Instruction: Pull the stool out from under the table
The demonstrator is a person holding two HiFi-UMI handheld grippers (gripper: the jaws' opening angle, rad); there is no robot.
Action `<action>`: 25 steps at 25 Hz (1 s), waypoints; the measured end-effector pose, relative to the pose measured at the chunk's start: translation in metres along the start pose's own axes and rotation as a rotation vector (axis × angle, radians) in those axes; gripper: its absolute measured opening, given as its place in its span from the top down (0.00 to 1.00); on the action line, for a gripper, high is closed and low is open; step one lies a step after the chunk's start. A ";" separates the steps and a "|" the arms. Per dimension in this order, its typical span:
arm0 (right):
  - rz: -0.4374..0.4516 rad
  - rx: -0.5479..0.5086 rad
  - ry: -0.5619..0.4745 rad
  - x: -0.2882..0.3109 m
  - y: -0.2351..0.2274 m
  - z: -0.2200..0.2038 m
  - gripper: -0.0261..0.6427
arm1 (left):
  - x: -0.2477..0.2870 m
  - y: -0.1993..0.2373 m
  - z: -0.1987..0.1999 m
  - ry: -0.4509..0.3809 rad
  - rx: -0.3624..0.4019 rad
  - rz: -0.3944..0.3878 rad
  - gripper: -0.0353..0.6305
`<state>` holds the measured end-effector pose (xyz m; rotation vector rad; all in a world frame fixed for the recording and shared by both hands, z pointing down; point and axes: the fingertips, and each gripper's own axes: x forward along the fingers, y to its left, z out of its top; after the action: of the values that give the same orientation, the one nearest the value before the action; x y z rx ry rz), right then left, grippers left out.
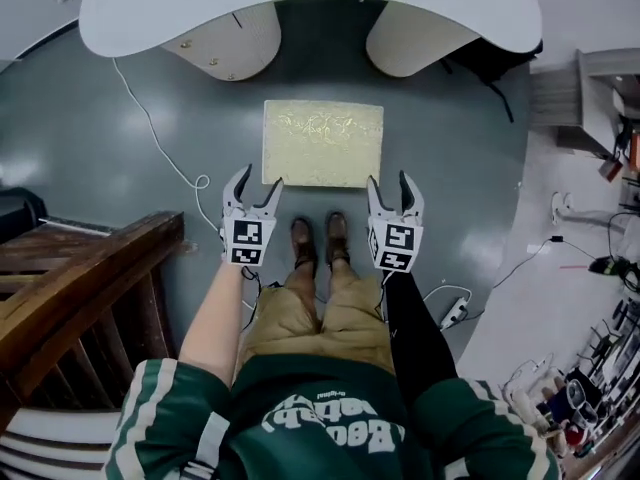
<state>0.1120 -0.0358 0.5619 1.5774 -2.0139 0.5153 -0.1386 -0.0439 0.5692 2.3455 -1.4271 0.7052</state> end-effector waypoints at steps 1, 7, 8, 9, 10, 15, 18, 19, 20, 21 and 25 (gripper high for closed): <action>0.014 -0.034 -0.032 -0.006 0.001 0.023 0.53 | -0.002 -0.001 0.015 -0.012 0.013 0.002 0.50; 0.048 -0.124 -0.213 -0.057 -0.016 0.136 0.54 | -0.033 -0.004 0.136 -0.171 0.036 0.055 0.50; 0.057 -0.145 -0.244 -0.067 -0.016 0.153 0.54 | -0.043 -0.004 0.159 -0.209 0.041 0.064 0.50; 0.067 -0.165 -0.278 -0.076 -0.015 0.168 0.54 | -0.053 -0.002 0.181 -0.246 0.050 0.071 0.50; 0.075 -0.180 -0.317 -0.084 -0.015 0.182 0.54 | -0.064 0.000 0.201 -0.280 0.063 0.078 0.50; 0.076 -0.238 -0.459 -0.126 -0.023 0.235 0.54 | -0.119 0.004 0.286 -0.449 0.135 0.124 0.50; 0.052 -0.286 -0.475 -0.148 -0.038 0.255 0.54 | -0.145 0.002 0.318 -0.520 0.148 0.143 0.50; 0.045 -0.301 -0.480 -0.154 -0.042 0.262 0.54 | -0.152 0.000 0.327 -0.536 0.151 0.145 0.50; 0.044 -0.311 -0.500 -0.161 -0.043 0.270 0.54 | -0.159 -0.001 0.335 -0.550 0.153 0.148 0.50; 0.051 -0.315 -0.529 -0.168 -0.041 0.281 0.54 | -0.166 -0.001 0.343 -0.563 0.152 0.151 0.50; 0.085 -0.329 -0.601 -0.196 -0.038 0.319 0.54 | -0.190 -0.005 0.365 -0.618 0.128 0.156 0.50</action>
<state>0.1300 -0.0824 0.1892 1.5586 -2.4432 -0.2979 -0.1158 -0.0817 0.1601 2.7129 -1.8675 0.0920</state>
